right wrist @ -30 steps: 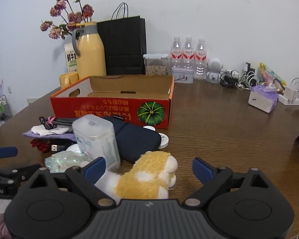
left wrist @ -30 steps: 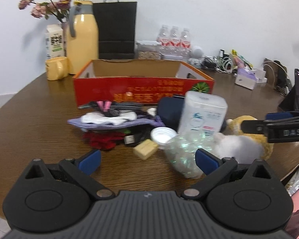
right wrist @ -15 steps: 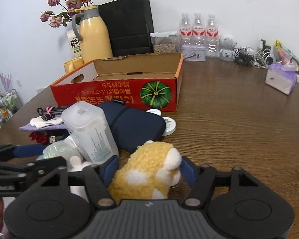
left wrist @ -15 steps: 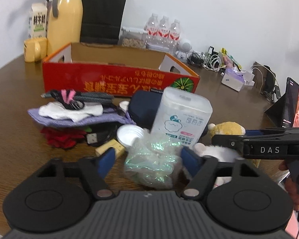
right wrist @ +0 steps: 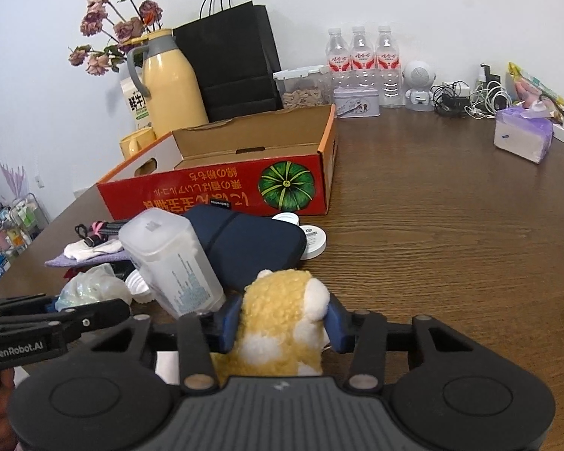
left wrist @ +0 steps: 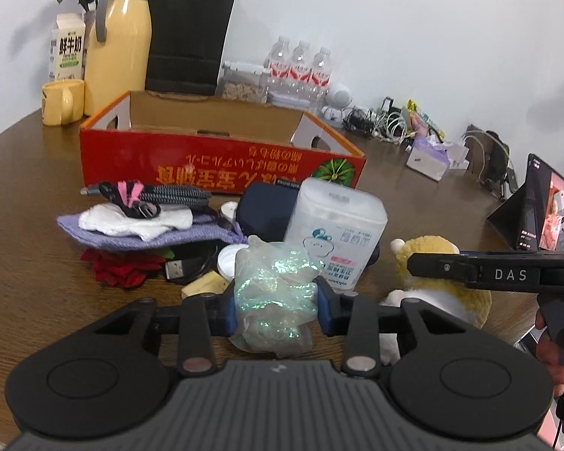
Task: Organize objects
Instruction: 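Grasp the clear plastic bag with left tool while right tool grasps the plush sheep, then lower the bag and sheep into the cardboard box and open both tools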
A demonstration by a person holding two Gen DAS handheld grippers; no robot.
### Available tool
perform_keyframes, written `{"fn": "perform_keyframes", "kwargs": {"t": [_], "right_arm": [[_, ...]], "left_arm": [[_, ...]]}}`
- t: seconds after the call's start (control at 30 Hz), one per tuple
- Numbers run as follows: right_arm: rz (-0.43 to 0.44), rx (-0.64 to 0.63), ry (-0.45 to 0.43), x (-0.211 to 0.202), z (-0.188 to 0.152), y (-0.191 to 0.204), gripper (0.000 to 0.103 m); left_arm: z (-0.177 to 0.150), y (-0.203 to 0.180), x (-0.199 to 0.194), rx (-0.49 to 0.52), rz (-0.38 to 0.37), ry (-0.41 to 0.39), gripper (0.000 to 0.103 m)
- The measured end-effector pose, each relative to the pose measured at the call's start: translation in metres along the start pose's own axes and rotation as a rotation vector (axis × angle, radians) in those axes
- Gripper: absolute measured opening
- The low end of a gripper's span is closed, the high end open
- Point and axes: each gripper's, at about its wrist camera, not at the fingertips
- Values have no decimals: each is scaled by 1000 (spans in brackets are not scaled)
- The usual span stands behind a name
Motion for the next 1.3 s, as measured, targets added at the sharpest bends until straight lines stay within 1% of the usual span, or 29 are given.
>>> {"fn": "perform_keyframes", "kwargs": {"t": [0.13,0.27,0.4,0.5,0.57,0.67,0.77,0.87,1.07,1.17,1.3], "right_arm": [[-11,-1,-39,-15,6,2,44],[-14,-14,-98,-32,21,9,44],[-8,-28,-174,-42,46,18,44],[-4,-29,-228,-42,71,24,44],[5,-25,-248,-38,89,26,44],[4,-28,-266,-21,115,31,44],[4,-26,-261,5,142,34,44],[-8,-27,-244,34,162,39,44],[-43,-17,-177,106,184,41,44],[-53,-9,-144,136,183,39,44],[-66,-21,-98,171,179,38,44]], "left_arm": [[4,0,-14,12,-5,-40,39],[13,-1,-27,30,-5,-87,39],[30,-1,-37,59,3,-138,39],[51,0,-40,73,13,-182,39],[67,1,-41,84,28,-217,39],[93,5,-35,94,54,-253,39],[119,12,-21,88,87,-262,39],[142,22,2,85,127,-255,39],[174,48,59,80,191,-190,39],[178,56,87,95,215,-150,39],[174,64,120,118,237,-86,39]]}}
Point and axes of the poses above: each gripper's, at about its wrist camera, not at the fingertips, and x roughly the way its jaws point, y to its left, z to its top
